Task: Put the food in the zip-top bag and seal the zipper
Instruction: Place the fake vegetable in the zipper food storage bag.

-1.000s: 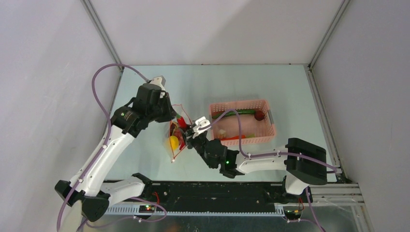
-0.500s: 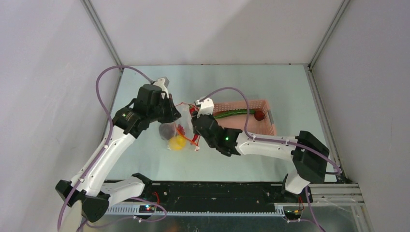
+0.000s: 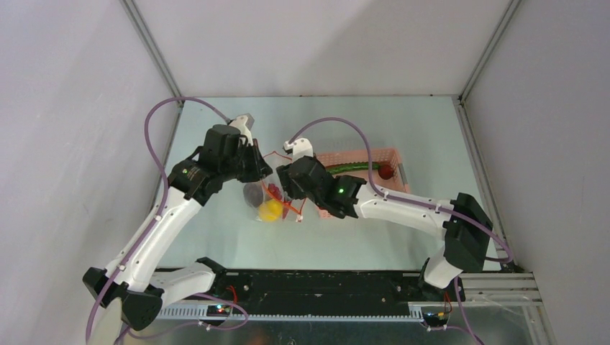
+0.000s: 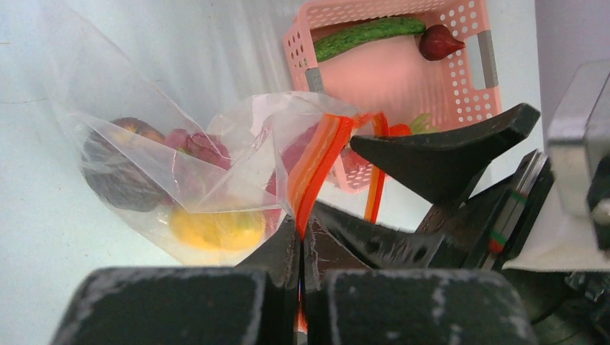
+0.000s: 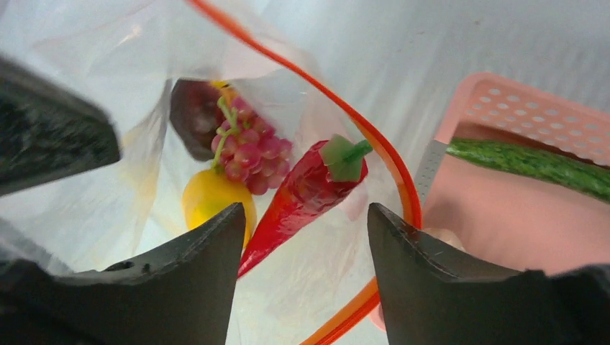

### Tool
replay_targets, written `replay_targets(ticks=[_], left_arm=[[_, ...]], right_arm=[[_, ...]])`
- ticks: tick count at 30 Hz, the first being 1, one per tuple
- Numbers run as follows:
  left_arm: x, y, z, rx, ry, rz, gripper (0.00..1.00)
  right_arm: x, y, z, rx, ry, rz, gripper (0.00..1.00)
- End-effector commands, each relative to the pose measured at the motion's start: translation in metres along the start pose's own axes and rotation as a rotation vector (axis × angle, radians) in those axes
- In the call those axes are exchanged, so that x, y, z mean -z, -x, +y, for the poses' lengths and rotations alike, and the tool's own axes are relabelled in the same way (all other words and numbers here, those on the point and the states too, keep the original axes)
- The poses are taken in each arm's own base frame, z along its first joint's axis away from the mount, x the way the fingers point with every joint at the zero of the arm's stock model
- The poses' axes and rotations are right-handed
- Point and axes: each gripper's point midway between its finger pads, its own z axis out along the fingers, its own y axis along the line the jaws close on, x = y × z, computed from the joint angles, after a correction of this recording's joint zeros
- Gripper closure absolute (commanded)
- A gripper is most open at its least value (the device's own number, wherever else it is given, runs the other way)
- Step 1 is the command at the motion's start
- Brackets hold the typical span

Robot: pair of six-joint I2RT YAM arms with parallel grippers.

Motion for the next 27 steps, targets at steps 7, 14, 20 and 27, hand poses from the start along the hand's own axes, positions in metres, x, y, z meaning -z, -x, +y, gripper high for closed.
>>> replay_targets(ticks=[7, 14, 20, 27], left_arm=[[-0.002, 0.003, 0.003, 0.008, 0.017, -0.013, 1.0], [-0.001, 0.005, 0.008, 0.006, 0.046, -0.026, 1.0], [-0.001, 0.006, 0.01, 0.001, 0.053, -0.024, 0.99], [-0.001, 0.005, 0.009, -0.004, 0.046, -0.022, 1.0]], right_arm=[[0.055, 0.052, 0.043, 0.137, 0.283, -0.117, 0.09], [0.097, 0.076, 0.019, 0.23, 0.323, -0.231, 0.01], [0.101, 0.062, -0.043, 0.26, 0.236, -0.211, 0.01], [0.074, 0.019, -0.114, 0.411, 0.27, 0.011, 0.01]])
